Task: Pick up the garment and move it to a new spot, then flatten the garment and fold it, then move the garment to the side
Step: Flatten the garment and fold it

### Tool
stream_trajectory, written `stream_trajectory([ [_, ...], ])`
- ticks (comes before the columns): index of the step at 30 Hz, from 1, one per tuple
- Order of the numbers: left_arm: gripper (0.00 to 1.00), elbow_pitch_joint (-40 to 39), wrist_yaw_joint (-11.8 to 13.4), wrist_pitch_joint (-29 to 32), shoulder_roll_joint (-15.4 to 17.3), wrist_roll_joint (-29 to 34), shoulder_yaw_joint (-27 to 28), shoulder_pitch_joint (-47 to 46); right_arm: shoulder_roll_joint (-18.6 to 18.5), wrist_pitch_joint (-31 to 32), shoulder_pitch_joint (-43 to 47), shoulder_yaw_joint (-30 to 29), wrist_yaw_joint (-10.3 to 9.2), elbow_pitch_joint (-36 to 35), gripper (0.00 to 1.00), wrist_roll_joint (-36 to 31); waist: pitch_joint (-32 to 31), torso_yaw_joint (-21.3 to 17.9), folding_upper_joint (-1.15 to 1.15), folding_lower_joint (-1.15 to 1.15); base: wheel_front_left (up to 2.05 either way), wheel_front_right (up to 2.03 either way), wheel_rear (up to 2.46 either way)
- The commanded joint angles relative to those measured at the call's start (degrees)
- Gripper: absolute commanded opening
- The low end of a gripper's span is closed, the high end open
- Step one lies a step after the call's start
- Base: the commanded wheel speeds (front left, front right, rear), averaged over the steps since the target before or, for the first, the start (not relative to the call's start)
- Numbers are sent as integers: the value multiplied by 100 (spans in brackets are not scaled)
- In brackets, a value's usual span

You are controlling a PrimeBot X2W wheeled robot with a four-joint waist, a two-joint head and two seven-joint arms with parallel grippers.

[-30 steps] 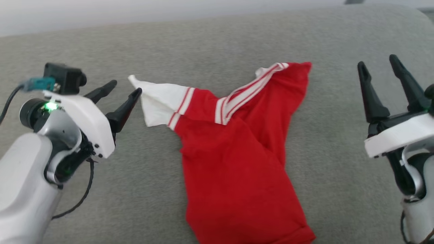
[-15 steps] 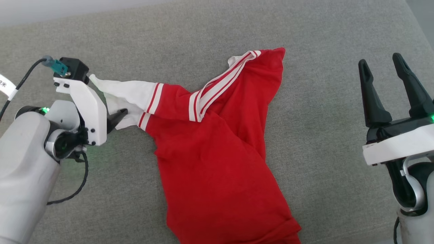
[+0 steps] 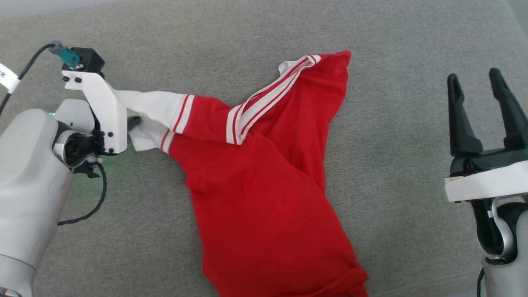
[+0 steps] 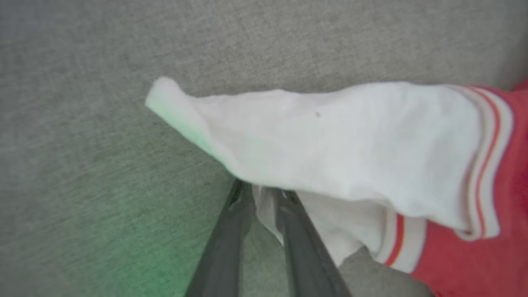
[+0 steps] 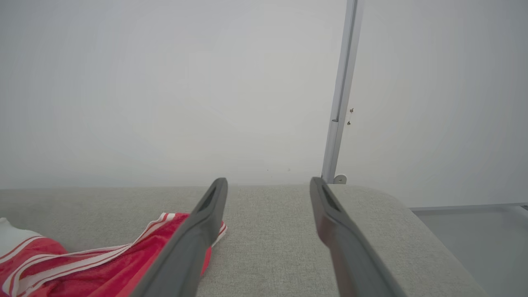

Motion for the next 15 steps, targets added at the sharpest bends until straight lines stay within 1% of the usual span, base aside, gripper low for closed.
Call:
stream_trajectory([
  [1, 0, 221, -12, 127, -71, -4, -158, 286, 20, -107, -53, -47, -4, 32, 100, -19, -18, 46, 0, 0, 0, 0, 0],
  [6, 0, 108, 1, 133, 185, -109, -35, 222, 48, -211, -7, -207, -4, 36, 100, -85, -101, 196, 0, 0, 0, 0, 0],
  [11, 0, -432, 54, 137, 609, -207, 112, 471, 47, -122, 131, -422, -4, -40, 100, -128, -193, 369, 0, 0, 0, 0, 0],
  [15, 0, -1060, 270, 194, 1062, -431, 329, 944, 26, -10, 242, -572, -4, -156, 100, -151, -238, 493, 0, 0, 0, 0, 0],
])
